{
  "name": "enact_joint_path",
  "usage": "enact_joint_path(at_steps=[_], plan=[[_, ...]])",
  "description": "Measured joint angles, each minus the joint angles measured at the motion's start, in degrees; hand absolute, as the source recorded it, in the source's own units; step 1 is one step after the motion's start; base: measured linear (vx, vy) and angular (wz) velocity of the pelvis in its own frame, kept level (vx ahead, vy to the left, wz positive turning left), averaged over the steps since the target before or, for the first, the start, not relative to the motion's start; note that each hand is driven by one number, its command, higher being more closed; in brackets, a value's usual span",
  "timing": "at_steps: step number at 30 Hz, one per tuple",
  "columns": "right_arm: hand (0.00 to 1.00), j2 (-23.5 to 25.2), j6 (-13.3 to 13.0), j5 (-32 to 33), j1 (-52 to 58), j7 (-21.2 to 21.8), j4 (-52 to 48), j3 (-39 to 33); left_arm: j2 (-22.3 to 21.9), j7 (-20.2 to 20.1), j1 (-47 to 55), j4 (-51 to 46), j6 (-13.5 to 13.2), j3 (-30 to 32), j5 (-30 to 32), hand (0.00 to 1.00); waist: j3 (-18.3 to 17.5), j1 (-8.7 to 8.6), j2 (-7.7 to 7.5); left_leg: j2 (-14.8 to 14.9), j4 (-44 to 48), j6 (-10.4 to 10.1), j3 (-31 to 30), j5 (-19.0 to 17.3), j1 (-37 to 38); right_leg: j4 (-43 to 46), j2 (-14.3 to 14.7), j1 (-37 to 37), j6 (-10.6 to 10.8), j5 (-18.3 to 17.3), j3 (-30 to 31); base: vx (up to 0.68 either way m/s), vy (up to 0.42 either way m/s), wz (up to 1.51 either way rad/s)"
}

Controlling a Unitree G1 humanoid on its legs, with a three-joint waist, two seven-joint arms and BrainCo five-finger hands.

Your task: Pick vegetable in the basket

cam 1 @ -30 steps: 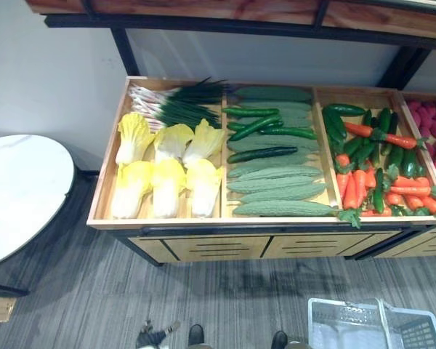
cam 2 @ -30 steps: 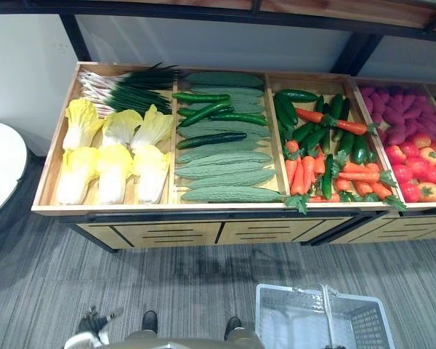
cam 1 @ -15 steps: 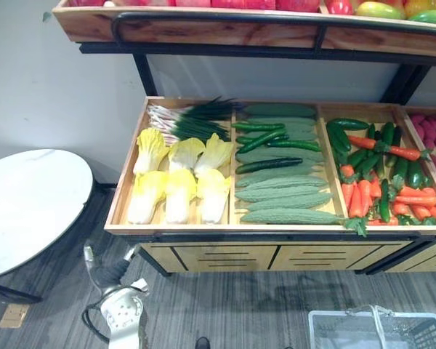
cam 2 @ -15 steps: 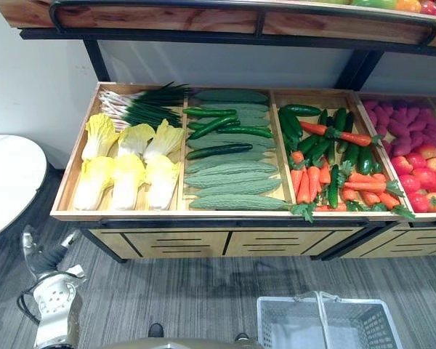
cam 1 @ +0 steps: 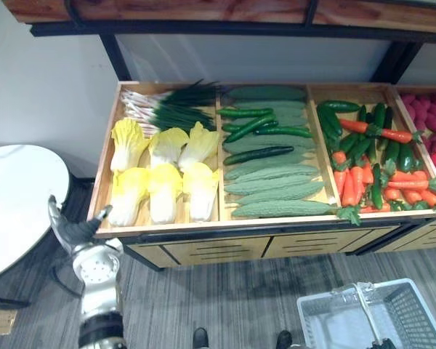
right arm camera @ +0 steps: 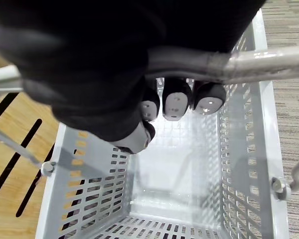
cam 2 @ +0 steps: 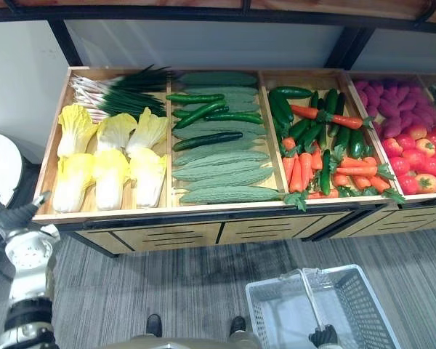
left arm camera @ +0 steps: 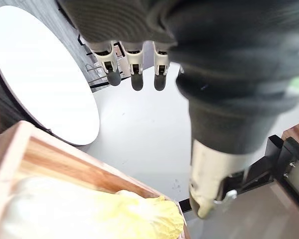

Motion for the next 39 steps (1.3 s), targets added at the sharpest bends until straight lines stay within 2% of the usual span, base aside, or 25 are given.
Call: enact_joint_path(at_steps=[3,7,10,15,19,20,23,29,39], plan=[[1.0,-0.8,-0.4,0.0,-1.6,0.0,-0.6,0.4,3.5,0.3,-5.0,2.7,1.1,0.3,0.0,0.0,2.3,0.01,0.07,-0.5,0.0,0.5,0.0,0.3,-1.5,0.6,-0.5,-1.8,0.1,0.3,0.3,0.0,0.003,-0.01],[1.0,-1.2,-0.5,0.0,-2.9,0.0,-2.1,2.2,5.6,0.6,-9.3,7.4,2.2,0.2,0.5,0.0,4.9,0.0,-0.17,-1.3,0.0,0.9,0.1,0.6,-2.6,1.2,-1.4,-3.3,0.4,0.5,0.6,0.0,0.0,0.0],[1.0,-1.2,-0.6,0.1,-3.9,-0.1,-2.2,2.7,5.7,1.0,-10.7,8.5,3.4,-0.1,2.1,0.0,5.9,0.09,-0.19,-1.6,0.0,1.1,0.0,0.8,-3.8,1.8,-1.7,-4.8,0.4,0.5,0.7,0.0,0.008,0.01],[1.0,-1.4,-0.8,0.3,-5.0,-0.4,-2.3,3.7,5.7,1.2,-10.7,8.6,3.8,-2.0,2.3,0.0,7.2,0.21,-0.03,-1.6,0.0,1.2,0.3,0.9,-4.3,3.0,-1.9,-6.2,0.4,0.4,1.1,0.0,0.004,-0.04],[1.0,-1.4,-1.4,0.3,-5.3,-0.7,-2.3,4.4,4.5,1.3,-10.5,6.0,4.0,-5.3,3.0,0.0,8.1,0.15,0.11,-1.8,0.0,1.4,0.3,1.0,-4.2,3.3,-2.0,-6.3,0.4,0.4,1.3,0.0,0.002,-0.01],[1.0,-1.4,-1.4,0.4,-5.3,-0.7,-2.7,4.4,3.0,1.3,-10.2,3.1,3.9,-6.1,4.7,0.0,8.9,0.17,0.13,-1.8,0.3,1.4,0.3,1.0,-4.1,3.8,-2.1,-6.5,0.2,0.3,1.5,-0.03,0.006,-0.03],[1.0,-1.5,-1.4,0.9,-5.6,-0.8,-3.4,4.4,0.9,1.1,-9.1,-0.4,3.9,-8.6,4.9,0.0,9.9,0.17,0.31,-1.7,0.7,1.4,0.5,1.0,-4.2,4.5,-2.1,-7.0,-0.1,0.1,2.0,-0.04,0.001,-0.07],[1.0,-1.6,-1.3,1.1,-5.9,-0.8,-3.8,4.4,-2.7,-0.8,-7.7,-1.8,3.7,-12.5,4.9,0.0,10.4,-0.12,0.7,-1.6,0.7,1.5,1.4,1.0,-4.4,5.4,-2.1,-8.1,-0.1,0.1,2.6,-0.02,0.005,-0.07],[1.0,-1.6,-1.0,0.9,-7.6,-1.3,-3.8,6.6,-5.2,-1.3,-7.1,-2.5,3.6,-13.9,4.9,0.0,10.5,-0.13,0.4,-1.7,0.7,1.6,1.3,1.1,-5.4,5.4,-2.1,-8.9,-0.1,0.1,2.5,0.02,0.004,0.01]])
